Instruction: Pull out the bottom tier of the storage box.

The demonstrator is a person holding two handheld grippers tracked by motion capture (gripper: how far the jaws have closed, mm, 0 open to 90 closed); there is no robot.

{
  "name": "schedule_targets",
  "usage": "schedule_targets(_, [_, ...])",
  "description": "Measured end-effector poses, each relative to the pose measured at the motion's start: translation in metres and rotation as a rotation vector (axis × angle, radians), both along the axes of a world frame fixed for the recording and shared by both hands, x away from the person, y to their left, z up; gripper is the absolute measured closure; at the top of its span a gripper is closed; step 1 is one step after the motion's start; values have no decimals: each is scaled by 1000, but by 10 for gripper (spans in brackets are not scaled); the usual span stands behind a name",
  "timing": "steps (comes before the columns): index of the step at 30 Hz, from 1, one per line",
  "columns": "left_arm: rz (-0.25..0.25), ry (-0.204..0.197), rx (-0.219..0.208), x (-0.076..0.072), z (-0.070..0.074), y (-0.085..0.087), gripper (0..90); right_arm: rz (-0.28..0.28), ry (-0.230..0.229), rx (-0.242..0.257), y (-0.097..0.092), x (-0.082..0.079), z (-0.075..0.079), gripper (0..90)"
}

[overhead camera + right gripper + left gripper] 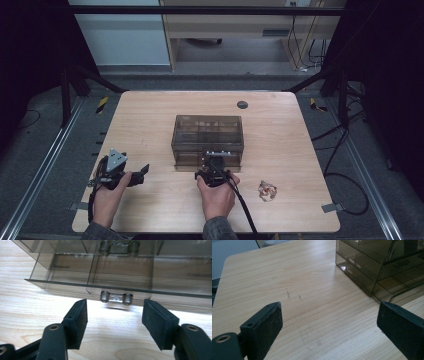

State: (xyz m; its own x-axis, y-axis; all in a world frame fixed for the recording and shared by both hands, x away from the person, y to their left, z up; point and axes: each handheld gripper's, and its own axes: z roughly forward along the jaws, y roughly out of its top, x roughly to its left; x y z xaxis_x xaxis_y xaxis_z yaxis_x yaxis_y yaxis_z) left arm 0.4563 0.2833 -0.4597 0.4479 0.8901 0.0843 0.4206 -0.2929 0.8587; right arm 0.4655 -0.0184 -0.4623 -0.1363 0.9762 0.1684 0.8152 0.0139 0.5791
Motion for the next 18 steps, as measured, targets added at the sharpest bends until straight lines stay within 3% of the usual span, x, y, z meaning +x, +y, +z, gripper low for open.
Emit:
schedule_targets(10, [-28, 6, -5, 1, -1, -7, 62, 59, -58, -52, -32, -12, 12, 274])
schedule_targets(18, [-59, 9, 3, 0, -2, -14, 61, 113, -48, -59, -65, -11, 12, 181])
